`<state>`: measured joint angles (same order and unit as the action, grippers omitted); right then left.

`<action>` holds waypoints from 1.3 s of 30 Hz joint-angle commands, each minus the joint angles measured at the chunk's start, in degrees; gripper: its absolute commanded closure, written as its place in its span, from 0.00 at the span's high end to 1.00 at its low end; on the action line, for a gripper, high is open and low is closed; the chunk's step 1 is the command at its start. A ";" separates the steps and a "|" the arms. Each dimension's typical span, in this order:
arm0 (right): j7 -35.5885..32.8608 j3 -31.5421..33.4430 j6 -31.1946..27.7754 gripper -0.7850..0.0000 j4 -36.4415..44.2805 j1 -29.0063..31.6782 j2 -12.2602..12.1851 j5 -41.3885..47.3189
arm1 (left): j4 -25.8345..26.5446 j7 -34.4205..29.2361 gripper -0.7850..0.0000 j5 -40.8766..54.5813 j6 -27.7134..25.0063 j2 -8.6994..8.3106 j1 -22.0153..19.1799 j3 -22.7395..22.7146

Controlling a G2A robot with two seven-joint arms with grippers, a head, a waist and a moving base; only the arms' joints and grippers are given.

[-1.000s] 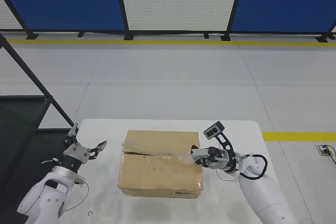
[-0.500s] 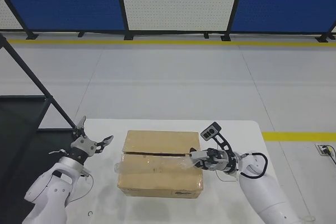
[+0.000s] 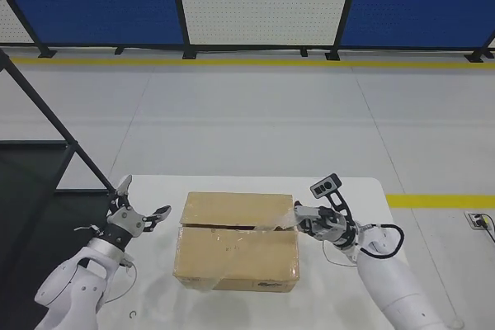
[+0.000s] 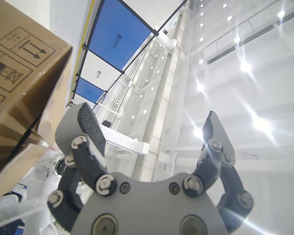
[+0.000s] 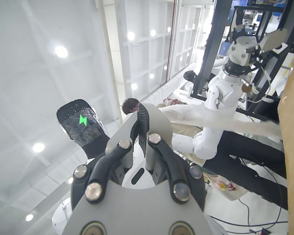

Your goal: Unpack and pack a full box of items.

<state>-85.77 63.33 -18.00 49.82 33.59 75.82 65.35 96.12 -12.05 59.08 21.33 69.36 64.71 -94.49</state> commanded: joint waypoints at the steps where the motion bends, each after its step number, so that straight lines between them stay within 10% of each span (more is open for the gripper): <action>1: 1.69 -0.20 -0.61 0.00 -0.38 -0.26 0.32 0.15 | 0.34 -0.30 1.00 0.27 -0.08 -0.06 0.78 -0.47; 18: 13.73 -4.25 1.72 0.00 6.84 -6.32 3.77 -1.77 | 0.81 -3.06 1.00 3.10 -1.74 0.06 3.21 0.97; 39: 23.34 -7.47 1.39 0.00 12.11 -14.87 6.46 -10.11 | 14.88 -11.44 1.00 14.92 5.38 -0.54 14.02 -4.85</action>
<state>-62.23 55.85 -16.59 61.91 18.68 82.28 54.89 111.05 -23.51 74.00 26.76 68.81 78.76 -99.36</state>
